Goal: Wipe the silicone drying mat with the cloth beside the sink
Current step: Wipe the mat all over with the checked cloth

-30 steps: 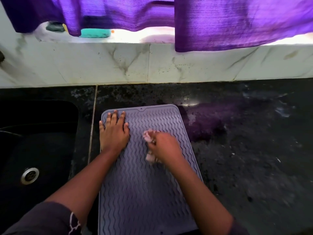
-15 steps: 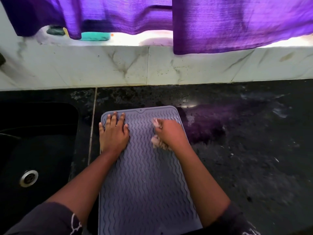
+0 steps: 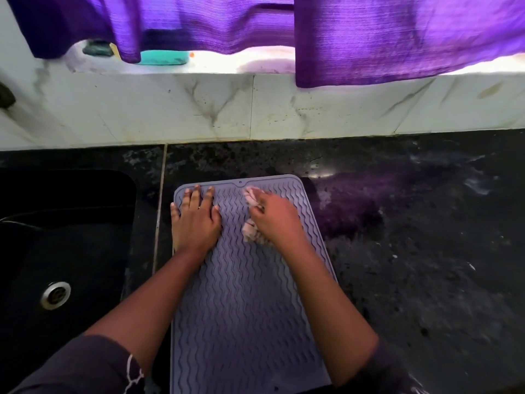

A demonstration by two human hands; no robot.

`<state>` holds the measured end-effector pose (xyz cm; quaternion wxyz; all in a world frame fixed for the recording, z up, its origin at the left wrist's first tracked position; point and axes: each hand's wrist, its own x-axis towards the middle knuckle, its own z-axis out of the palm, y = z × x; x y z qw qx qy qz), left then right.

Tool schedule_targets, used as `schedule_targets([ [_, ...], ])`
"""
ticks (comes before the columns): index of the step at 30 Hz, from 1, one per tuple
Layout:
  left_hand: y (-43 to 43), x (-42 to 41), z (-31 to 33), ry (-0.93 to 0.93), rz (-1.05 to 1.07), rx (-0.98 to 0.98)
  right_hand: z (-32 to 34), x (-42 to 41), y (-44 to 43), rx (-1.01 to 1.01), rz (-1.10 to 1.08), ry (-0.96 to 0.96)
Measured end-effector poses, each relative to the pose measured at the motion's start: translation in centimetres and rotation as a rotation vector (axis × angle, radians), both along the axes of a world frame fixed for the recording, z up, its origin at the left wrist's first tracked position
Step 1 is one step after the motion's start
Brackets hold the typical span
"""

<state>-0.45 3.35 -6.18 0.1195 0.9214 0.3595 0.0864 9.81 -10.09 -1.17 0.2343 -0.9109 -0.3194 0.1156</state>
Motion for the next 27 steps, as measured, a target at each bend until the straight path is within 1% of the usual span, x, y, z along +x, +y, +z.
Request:
schedule_targets([
  [1,0.0,0.0,0.0,-0.002,0.001,0.002,-0.5,-0.4,0.8,-0.008,0.063,-0.042],
  [3,-0.1,0.0,0.1,0.000,0.002,0.006,-2.0,-1.4,1.8,-0.095,0.143,-0.141],
  [6,-0.1,0.1,0.2,0.000,0.007,0.005,-2.8,-2.0,1.5,-0.119,0.118,-0.188],
  [10,0.0,0.0,0.0,0.015,0.003,0.015,-3.1,-5.7,-2.9,-0.093,0.161,-0.161],
  [13,0.0,0.1,-0.2,0.019,0.006,0.014,-2.8,-8.4,-6.4,-0.158,0.201,-0.153],
  [15,0.1,0.1,-0.3,0.025,0.000,0.015,-2.0,-7.5,-5.7,-0.155,0.178,-0.128],
  [18,0.3,0.1,-0.6,0.023,-0.005,0.018,-1.1,-4.7,-2.8,-0.043,0.067,-0.098],
  [22,0.3,0.1,-0.7,0.016,-0.004,0.016,-2.0,-4.3,-2.1,-0.200,0.088,-0.125],
  [27,0.3,0.1,-0.6,0.010,-0.003,0.002,-1.6,-9.1,-7.1,-0.286,0.160,-0.129],
])
